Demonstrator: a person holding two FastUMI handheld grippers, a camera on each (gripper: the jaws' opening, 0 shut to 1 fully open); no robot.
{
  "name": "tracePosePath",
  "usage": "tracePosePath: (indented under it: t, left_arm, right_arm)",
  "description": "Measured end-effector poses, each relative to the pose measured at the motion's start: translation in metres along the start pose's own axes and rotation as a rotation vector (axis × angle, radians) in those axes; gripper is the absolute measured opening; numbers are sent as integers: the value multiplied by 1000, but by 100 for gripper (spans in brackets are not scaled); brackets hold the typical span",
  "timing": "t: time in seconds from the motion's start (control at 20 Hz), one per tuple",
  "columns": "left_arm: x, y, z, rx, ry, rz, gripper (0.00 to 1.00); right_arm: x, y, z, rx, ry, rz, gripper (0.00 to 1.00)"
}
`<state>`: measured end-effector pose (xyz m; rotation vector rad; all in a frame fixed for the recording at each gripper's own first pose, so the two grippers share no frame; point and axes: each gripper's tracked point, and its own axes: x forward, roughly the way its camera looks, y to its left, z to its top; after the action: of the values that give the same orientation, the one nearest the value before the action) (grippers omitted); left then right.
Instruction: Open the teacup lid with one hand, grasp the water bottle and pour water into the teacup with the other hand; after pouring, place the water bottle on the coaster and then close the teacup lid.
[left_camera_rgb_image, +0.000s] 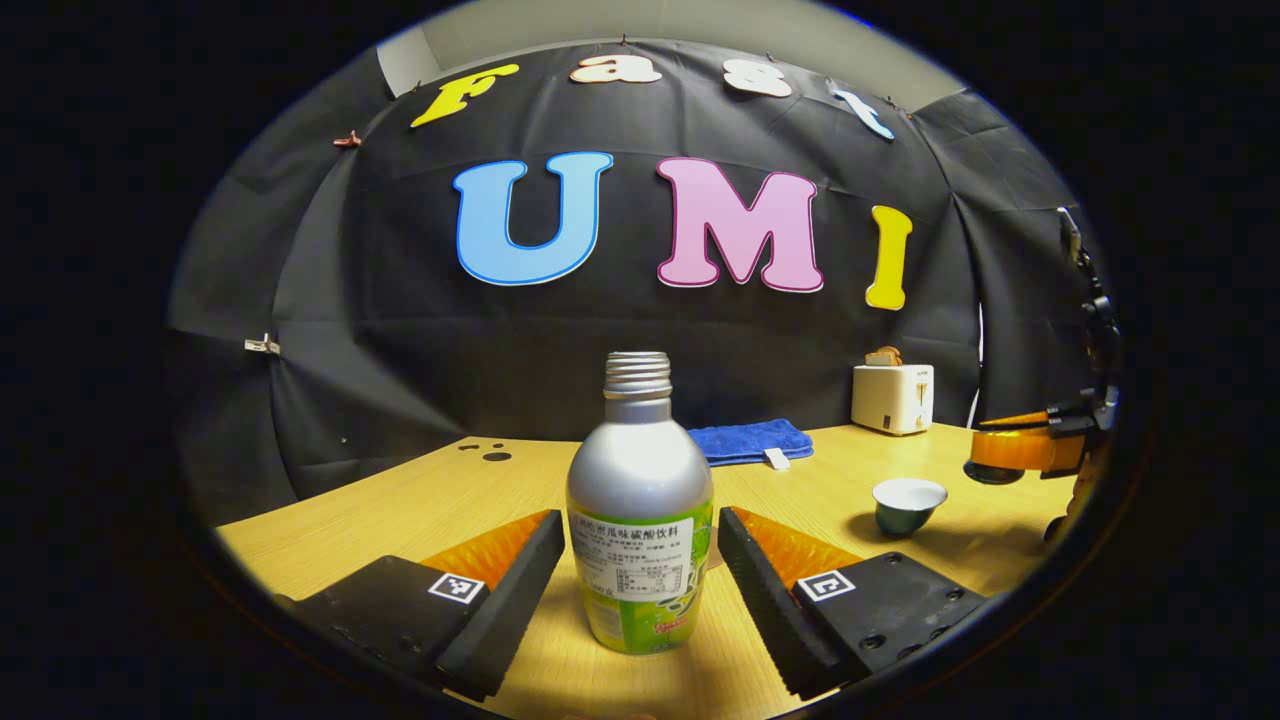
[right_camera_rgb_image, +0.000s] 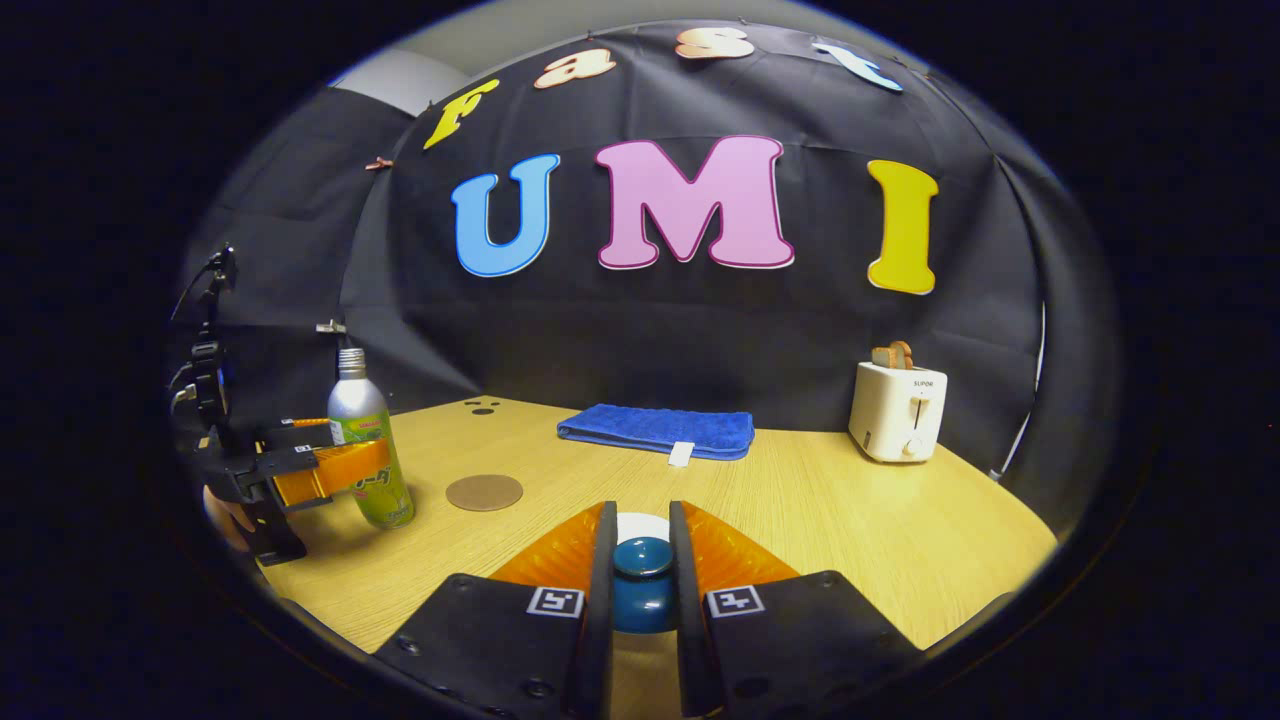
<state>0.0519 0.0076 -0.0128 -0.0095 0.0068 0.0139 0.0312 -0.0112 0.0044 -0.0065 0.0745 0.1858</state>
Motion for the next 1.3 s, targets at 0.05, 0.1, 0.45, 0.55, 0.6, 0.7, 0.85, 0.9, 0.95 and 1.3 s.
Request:
tracePosePath:
  t: [0.05, 0.1, 0.45, 0.55, 0.6, 0.7, 0.85, 0.9, 0.95, 1.3]
  left_arm:
    - [4, -1, 0, 0, 1, -5, 97]
    - [9, -1, 0, 0, 1, -10, 98]
    - [31, 2, 0, 0, 0, -1, 84]
    - [31, 3, -1, 4, 2, 4, 83]
    - [31, 1, -1, 12, 5, 2, 82]
    - [32, -7, 0, 96, 11, -15, 82]
    - [37, -22, 6, 257, 25, -61, 82]
    - [39, -26, 8, 322, 29, -75, 81]
    - [41, -29, 11, 400, 27, -87, 82]
    - [69, -74, 12, 920, 35, -196, 81]
  right_arm:
    - [-2, -1, -5, 18, 0, 1, 30]
    - [-3, -2, -8, 34, -2, 0, 30]
    - [-2, -9, -8, 35, -30, -8, 26]
    - [-3, -14, -5, 18, -54, -23, 30]
    - [-3, -18, -4, -2, -61, -34, 30]
    - [-4, -24, -5, -2, -65, -47, 30]
    - [-4, -42, -3, 2, -68, -78, 30]
    - [-6, -49, -3, 7, -68, -89, 30]
    - [-6, -55, -4, 4, -68, -101, 30]
    - [-10, -96, -2, 5, -74, -203, 30]
